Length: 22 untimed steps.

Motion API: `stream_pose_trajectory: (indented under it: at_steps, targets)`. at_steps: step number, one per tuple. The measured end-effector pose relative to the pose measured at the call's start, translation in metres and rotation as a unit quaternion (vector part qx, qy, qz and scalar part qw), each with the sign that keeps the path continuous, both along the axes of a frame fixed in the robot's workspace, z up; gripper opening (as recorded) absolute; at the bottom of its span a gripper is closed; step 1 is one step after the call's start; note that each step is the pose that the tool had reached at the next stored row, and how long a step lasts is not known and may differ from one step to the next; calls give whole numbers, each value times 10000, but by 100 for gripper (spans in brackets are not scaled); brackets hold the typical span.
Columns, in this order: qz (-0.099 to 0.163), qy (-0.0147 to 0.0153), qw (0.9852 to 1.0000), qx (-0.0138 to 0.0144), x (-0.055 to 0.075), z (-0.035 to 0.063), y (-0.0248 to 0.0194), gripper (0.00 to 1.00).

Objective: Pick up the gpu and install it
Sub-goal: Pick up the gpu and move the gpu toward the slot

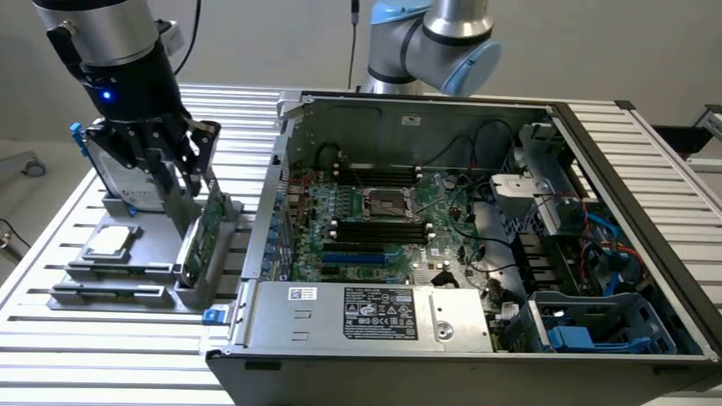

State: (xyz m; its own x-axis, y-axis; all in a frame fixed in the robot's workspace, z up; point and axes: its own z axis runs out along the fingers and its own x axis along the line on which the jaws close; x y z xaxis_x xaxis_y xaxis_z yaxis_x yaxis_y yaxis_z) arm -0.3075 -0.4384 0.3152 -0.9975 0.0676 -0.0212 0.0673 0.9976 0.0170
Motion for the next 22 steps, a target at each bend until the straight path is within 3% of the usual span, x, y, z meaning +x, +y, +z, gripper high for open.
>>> stream_pose_trajectory:
  at_steps: [22]
  targets:
    - [43,0,10000,0,0,-401,-59,42]
